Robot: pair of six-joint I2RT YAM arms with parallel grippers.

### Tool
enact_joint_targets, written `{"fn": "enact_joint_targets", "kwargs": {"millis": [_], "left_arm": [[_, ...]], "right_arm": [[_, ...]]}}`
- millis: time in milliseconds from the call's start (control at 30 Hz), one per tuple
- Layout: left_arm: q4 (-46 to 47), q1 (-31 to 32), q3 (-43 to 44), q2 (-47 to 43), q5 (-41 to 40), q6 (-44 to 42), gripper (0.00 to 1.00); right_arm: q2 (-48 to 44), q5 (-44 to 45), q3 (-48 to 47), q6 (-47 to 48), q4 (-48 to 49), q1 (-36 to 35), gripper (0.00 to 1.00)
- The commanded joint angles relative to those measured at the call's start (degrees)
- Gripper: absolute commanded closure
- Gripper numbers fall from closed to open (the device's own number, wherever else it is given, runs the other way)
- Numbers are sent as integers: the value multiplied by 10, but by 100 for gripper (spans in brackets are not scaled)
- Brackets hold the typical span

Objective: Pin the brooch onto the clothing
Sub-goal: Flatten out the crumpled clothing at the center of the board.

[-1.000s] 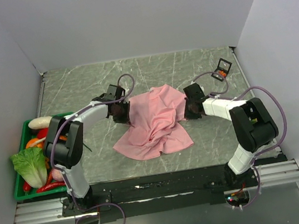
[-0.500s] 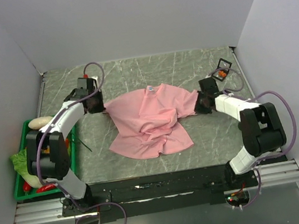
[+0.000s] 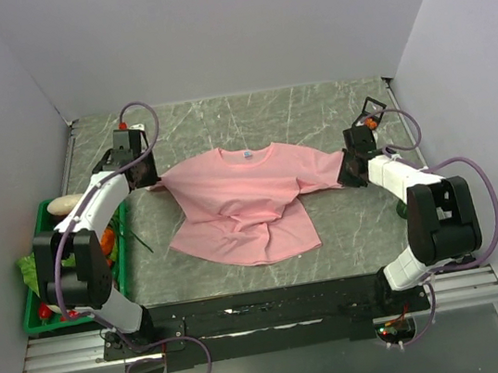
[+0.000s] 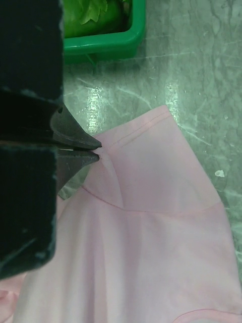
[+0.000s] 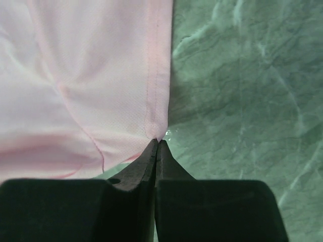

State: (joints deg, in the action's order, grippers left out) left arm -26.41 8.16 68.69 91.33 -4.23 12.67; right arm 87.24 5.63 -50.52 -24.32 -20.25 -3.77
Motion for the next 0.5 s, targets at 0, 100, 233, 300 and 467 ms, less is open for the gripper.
{"fn": "enact_joint_targets", "kwargs": {"millis": [0,100,233,300,467], "left_arm": [[-2,-3,-1,-26,-39,-14,99],[5,-3,-1,-33,5,-15,78],[14,-3,-5,-47,23,-12,7],[22,-3,-12,-70,22,-12,3],[59,14,-56,-138,19,-10,3]], "right_arm": [[-29,48,-18,16,-14,10,100],[-39,32,-18,23,-13,11,100],[-70,-1,-9,30,-10,9,49],[-94,-10,-1,32,-14,1,41],[-147,-23,31,27,-38,-42,34]]}}
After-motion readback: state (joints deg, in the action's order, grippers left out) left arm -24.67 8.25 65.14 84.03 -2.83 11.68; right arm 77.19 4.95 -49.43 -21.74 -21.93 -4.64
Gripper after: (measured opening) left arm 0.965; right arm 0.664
